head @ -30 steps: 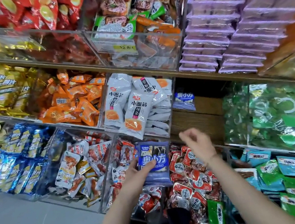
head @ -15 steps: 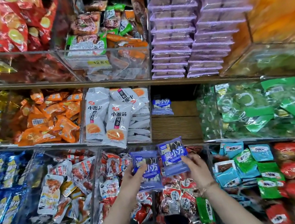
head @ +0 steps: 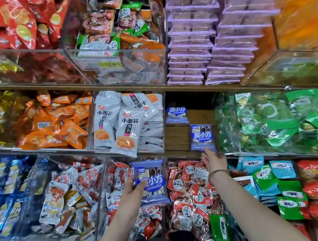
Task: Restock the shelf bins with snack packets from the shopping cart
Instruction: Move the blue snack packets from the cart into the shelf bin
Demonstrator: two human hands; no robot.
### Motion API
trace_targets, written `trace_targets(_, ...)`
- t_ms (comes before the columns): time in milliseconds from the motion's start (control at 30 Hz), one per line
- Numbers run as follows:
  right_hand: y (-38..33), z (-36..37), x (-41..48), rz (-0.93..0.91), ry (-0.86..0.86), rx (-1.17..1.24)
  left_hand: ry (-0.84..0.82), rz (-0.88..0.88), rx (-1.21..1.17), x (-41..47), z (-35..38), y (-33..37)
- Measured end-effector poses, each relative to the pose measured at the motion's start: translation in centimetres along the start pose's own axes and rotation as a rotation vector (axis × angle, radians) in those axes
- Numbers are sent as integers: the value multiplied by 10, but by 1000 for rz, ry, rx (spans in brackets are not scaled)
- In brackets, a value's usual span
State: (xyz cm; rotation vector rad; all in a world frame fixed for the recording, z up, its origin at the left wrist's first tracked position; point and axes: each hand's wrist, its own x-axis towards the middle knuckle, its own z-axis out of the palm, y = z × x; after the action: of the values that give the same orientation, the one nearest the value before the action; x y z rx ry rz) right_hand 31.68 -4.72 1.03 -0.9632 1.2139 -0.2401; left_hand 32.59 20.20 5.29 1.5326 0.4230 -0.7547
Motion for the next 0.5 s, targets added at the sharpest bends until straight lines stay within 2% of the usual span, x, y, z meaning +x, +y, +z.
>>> trace_targets(100, 15, -10, -14, -347, -3, -527, 1, 2, 15, 1, -1, 0)
trace_targets(233, 25, -18, -6, -808, -176, -1251, 9, -13, 32, 4, 3, 1)
trace_targets(267, 23, -17, 1, -844, -208, -1405, 13, -22, 32, 5, 4, 1)
trace_targets(333, 15, -11, 13, -780, -222, -1578, 21, -32, 41, 7, 5, 2)
trace_targets(500, -8, 13, 35, -677, -212, -1614, 26, -31, 52, 11, 4, -2)
